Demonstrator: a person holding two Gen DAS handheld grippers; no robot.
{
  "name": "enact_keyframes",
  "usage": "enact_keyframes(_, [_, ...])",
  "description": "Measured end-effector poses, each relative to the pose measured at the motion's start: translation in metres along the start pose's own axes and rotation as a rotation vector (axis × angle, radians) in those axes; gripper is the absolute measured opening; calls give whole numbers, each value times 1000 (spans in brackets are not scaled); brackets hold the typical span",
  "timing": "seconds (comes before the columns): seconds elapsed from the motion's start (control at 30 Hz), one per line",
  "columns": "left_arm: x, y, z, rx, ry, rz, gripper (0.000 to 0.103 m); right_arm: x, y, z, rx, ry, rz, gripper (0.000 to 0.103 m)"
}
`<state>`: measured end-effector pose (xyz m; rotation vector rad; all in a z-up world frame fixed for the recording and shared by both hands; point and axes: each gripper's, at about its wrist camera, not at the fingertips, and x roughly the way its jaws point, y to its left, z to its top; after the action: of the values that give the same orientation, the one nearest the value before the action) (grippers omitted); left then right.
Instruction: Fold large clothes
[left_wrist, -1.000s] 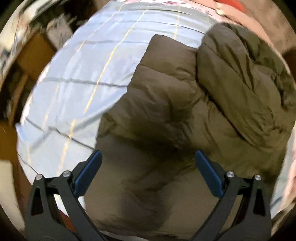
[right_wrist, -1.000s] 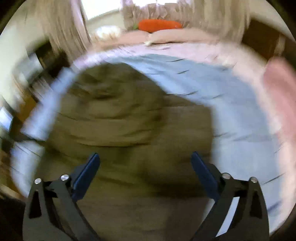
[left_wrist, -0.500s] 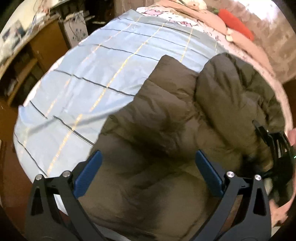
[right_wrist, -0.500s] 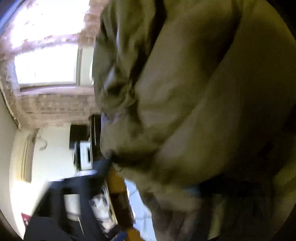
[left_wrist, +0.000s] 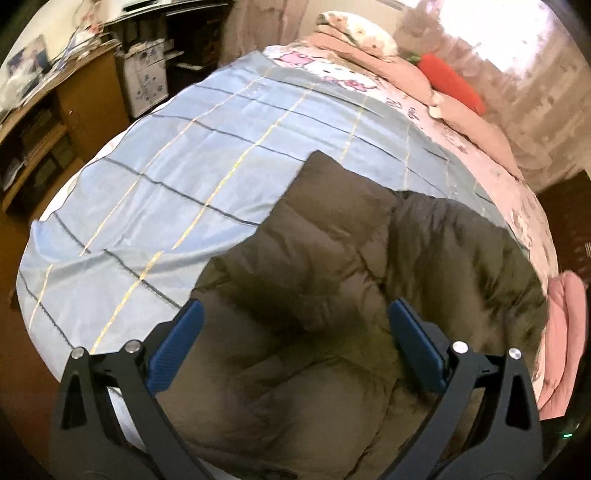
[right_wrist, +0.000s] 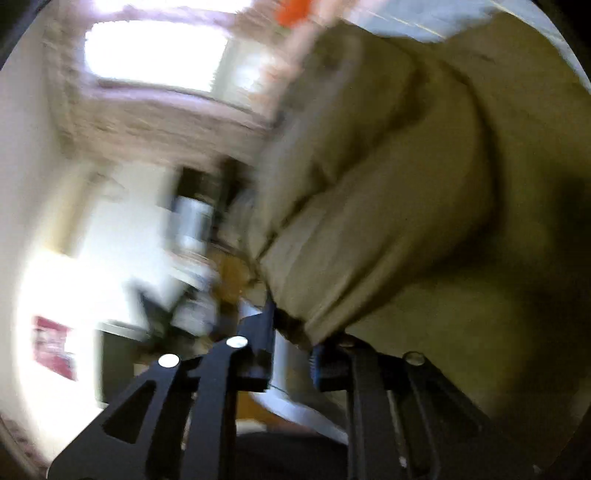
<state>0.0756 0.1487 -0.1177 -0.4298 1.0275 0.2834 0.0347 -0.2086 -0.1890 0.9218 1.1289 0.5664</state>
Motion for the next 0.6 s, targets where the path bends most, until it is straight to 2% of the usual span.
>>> enact_keyframes(0.03, [3,-8,-1,32,11,-4,101,5,-17,-3,37,26,-168,60])
enact_keyframes(0.1, [10,-26,-4,108,24,6,101,1,-32,-3,89,-11,-392,92])
enact_keyframes(0.13, [12,-36,-6,150,18,24,101,-9,-32,-1,93,-85,-479,93])
enact_keyframes(0.2, [11,-56,-8,225,-40,56,101,-23,-21,1,49,-156,-570,93])
enact_keyframes(0.23, [9,-63,-9,243,-69,53,101,-35,-4,5,-11,-222,-617,92])
enact_keyframes(0.3, [6,-90,-9,300,-151,39,101,-46,29,12,-137,-326,-600,90])
enact_keyframes(0.43, [26,-145,-13,428,-153,81,101,-31,94,26,-422,-344,-585,77])
enact_keyframes(0.5, [41,-163,-22,499,-147,83,101,-1,115,37,-543,-320,-590,75])
enact_keyframes(0.53, [54,-168,-27,540,-104,72,101,15,121,40,-561,-315,-584,75])
enact_keyframes(0.6, [81,-168,-32,572,-10,81,101,35,111,67,-561,-295,-550,75])
